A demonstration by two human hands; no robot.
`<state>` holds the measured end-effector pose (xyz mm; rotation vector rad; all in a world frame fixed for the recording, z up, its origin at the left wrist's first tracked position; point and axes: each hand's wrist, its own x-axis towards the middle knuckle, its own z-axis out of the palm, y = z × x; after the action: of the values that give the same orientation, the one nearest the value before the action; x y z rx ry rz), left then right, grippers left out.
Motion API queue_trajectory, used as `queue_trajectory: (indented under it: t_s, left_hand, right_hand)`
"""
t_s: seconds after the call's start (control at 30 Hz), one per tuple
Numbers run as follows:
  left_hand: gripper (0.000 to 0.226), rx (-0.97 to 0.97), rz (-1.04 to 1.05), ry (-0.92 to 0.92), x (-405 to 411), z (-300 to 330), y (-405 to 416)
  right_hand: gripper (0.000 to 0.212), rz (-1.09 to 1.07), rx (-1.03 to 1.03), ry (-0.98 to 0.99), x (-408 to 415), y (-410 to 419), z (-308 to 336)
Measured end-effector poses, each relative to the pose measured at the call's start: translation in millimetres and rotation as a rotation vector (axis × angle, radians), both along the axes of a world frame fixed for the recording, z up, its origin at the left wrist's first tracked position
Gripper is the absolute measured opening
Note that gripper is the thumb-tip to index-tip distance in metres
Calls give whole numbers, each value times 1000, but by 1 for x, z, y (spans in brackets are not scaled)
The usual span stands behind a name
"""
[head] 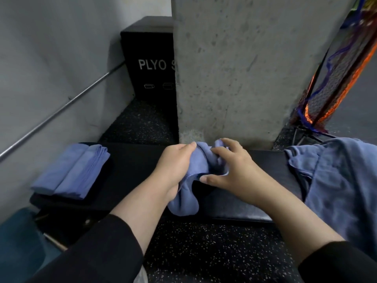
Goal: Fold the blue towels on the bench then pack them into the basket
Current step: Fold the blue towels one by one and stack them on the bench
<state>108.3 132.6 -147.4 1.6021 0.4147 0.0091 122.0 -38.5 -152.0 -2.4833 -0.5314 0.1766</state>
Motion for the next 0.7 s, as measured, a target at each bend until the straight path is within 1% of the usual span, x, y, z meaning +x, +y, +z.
queue_trajectory:
  t_s: [0.03,0.13,0.17,0.2,0.27,0.3,0.33,0.37,0.43,0.47,0.53,0.6,0.7]
  left_hand:
    - [25,-33,-12,14,2,0,-1]
    - [29,-62,-56,27,3,-1,-4]
    - [33,-32,-77,10,3,-1,-4]
    - [38,16,-107,-18,3,-1,-5]
    - [44,120,-180,-84,4,0,-5]
    - [38,157,-226,-113,3,2,-5]
    - [31,242,-293,-116,2,5,-5]
    - [34,389,-372,-104,-1,8,-5]
    - [52,688,-491,-92,-4,9,-6]
    - [52,790,-505,-113,-5,7,-6]
    - [43,892,-438,-178,-3,3,-5]
    - [31,901,-314,-210,-1,0,1]
    - [12,882,-135,-136,6,-4,18]
  right_hand:
    - [60,-25,-23,-63,0,1,-5]
    - [13,-116,42,-273,4,0,-11]
    - [8,-138,78,-299,6,-2,-10]
    - [10,-165,119,-277,9,-5,-9]
    - [18,-235,195,-142,14,-12,-2]
    - [19,-262,221,-91,16,-15,2]
    - [19,-280,242,-63,17,-18,5]
    - [18,-291,265,-45,18,-20,8]
    - [18,-307,313,-22,19,-23,14]
    - [19,-313,324,-19,20,-25,16]
    - [22,-341,328,-24,23,-32,20]
    - [22,-394,340,-61,27,-39,21]
    - [19,-473,303,-130,34,-53,21]
